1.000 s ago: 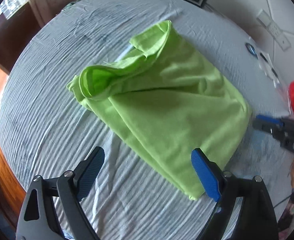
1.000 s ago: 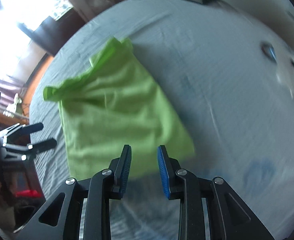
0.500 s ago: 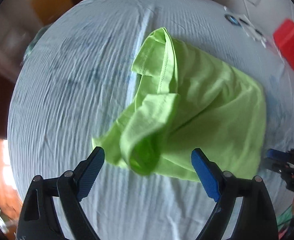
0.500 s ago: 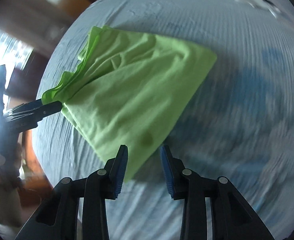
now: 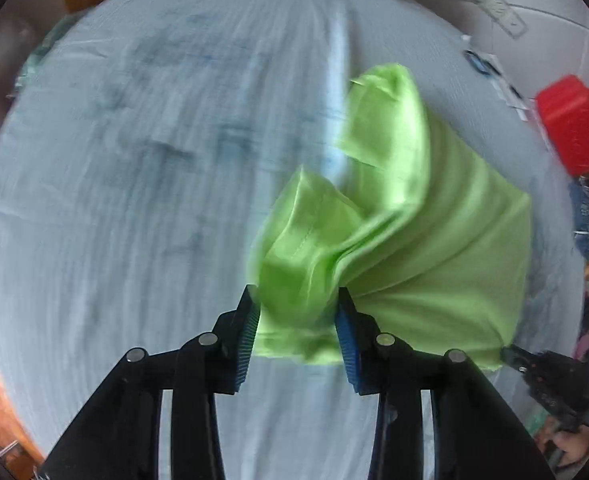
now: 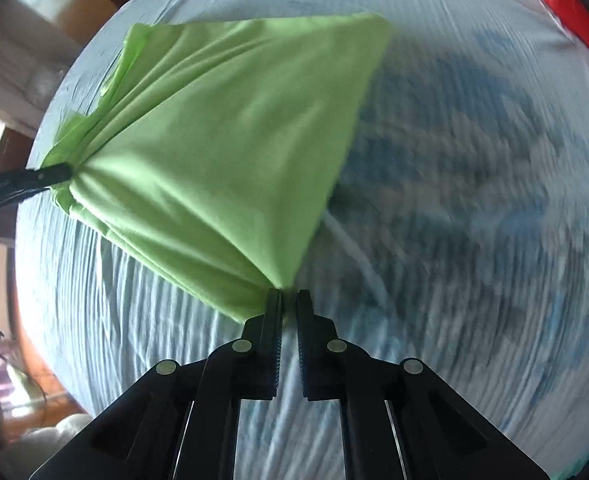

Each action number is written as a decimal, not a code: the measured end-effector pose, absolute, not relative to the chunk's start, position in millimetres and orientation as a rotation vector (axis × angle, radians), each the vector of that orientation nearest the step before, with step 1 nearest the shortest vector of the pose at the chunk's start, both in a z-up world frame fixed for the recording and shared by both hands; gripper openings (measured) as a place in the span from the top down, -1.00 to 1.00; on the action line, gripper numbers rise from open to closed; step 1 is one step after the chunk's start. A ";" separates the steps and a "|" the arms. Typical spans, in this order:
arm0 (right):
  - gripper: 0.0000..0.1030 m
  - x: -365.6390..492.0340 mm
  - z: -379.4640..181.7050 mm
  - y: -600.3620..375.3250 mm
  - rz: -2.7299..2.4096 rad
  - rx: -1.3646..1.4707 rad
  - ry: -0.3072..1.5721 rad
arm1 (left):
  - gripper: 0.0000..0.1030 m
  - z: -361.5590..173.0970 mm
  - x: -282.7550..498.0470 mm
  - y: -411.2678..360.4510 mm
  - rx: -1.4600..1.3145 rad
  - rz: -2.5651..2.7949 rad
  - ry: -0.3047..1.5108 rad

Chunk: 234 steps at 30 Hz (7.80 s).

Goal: Fold clothes

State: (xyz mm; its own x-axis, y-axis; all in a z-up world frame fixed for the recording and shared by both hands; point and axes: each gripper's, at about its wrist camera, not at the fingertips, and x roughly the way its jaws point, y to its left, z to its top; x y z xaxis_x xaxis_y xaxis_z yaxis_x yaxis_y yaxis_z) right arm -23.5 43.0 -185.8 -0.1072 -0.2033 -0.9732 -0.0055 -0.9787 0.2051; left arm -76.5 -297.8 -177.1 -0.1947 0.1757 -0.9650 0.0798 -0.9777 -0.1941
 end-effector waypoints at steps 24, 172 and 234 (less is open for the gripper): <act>0.94 -163.7 -166.9 93.1 -2.451 1.862 -0.578 | 0.19 -188.2 -219.7 -215.7 -1.855 2.303 0.029; 0.80 4.2 -13.0 402.8 -2.853 1.438 -0.155 | 0.72 -40.8 -41.0 233.1 -1.418 2.208 0.118; 0.46 23.2 -18.1 890.0 -2.683 1.681 -0.439 | -0.96 -15.2 -137.4 674.4 -1.408 2.293 0.201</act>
